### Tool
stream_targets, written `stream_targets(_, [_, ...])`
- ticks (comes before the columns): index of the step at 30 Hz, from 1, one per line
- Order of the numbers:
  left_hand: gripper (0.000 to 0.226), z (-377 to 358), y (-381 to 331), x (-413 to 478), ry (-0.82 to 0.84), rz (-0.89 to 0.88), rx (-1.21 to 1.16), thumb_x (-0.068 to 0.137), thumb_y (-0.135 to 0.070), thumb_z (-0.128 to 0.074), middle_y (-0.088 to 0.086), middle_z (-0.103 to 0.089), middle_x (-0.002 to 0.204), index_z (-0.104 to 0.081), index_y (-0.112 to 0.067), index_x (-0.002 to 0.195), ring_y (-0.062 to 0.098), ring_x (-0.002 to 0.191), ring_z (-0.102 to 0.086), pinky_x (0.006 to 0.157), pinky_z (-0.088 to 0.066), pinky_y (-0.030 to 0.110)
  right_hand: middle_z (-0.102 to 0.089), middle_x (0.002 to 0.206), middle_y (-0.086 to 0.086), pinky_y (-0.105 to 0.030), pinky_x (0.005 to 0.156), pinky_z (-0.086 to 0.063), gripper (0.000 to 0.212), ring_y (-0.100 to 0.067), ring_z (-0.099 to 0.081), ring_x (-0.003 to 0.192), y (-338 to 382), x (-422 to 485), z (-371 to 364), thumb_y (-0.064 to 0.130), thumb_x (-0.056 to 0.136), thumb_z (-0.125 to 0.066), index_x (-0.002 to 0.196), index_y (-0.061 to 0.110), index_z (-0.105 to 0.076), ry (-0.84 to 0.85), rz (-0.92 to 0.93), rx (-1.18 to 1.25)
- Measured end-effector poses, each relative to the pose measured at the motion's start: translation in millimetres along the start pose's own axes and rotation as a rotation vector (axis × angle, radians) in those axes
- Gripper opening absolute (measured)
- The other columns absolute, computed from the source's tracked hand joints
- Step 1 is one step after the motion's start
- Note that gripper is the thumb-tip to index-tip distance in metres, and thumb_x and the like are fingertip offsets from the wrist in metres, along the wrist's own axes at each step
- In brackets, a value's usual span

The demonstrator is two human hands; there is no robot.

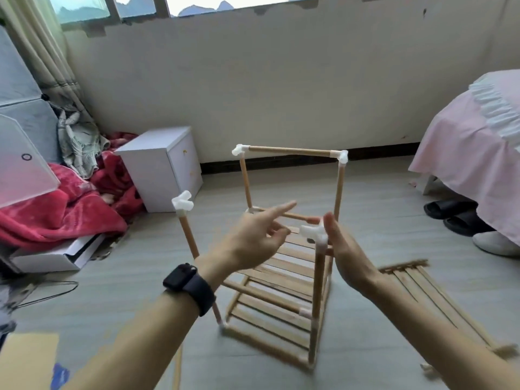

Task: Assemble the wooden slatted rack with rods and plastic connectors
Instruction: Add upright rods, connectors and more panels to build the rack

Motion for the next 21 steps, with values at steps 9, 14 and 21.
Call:
stream_targets(9, [0.044, 72, 115, -22, -0.448, 0.566, 0.005, 0.092, -0.052, -0.059, 0.007, -0.058, 0.129, -0.053, -0.039, 0.134, 0.028, 0.112, -0.057, 0.099, -0.046, 0.043, -0.039, 0.059, 0.003, -0.031, 0.053, -0.033, 0.053, -0.023, -0.034, 0.057, -8, 8, 9, 0.068, 0.082, -0.039, 0.08, 0.016, -0.043, -0.135, 0.09, 0.067])
stream_targets(14, [0.026, 48, 110, -33, -0.571, 0.333, -0.37, 0.095, -0.053, -0.055, 0.007, -0.068, 0.101, -0.066, -0.038, 0.113, 0.026, 0.086, -0.072, 0.083, -0.059, 0.044, -0.039, 0.058, 0.005, -0.027, 0.052, -0.03, 0.029, -0.011, -0.035, 0.051, -15, 27, 33, 0.046, 0.09, -0.04, 0.075, 0.022, -0.043, -0.344, 0.076, 0.25])
stream_targets(21, [0.024, 9, 98, -7, -0.749, 0.413, -0.663, 0.101, -0.025, -0.043, 0.003, -0.049, 0.068, -0.057, -0.012, 0.086, 0.015, 0.057, -0.047, 0.052, -0.043, 0.029, -0.038, 0.049, 0.009, -0.026, 0.051, -0.028, 0.034, -0.009, -0.034, 0.049, -18, 40, 41, 0.044, 0.093, -0.046, 0.068, 0.021, -0.045, -0.596, 0.056, 0.282])
Point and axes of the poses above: each hand's wrist, its own x-axis towards the middle knuckle, its own z-axis out of the back of the hand, y = z × x, the point moved 1 cm from there along x, towards the middle knuckle
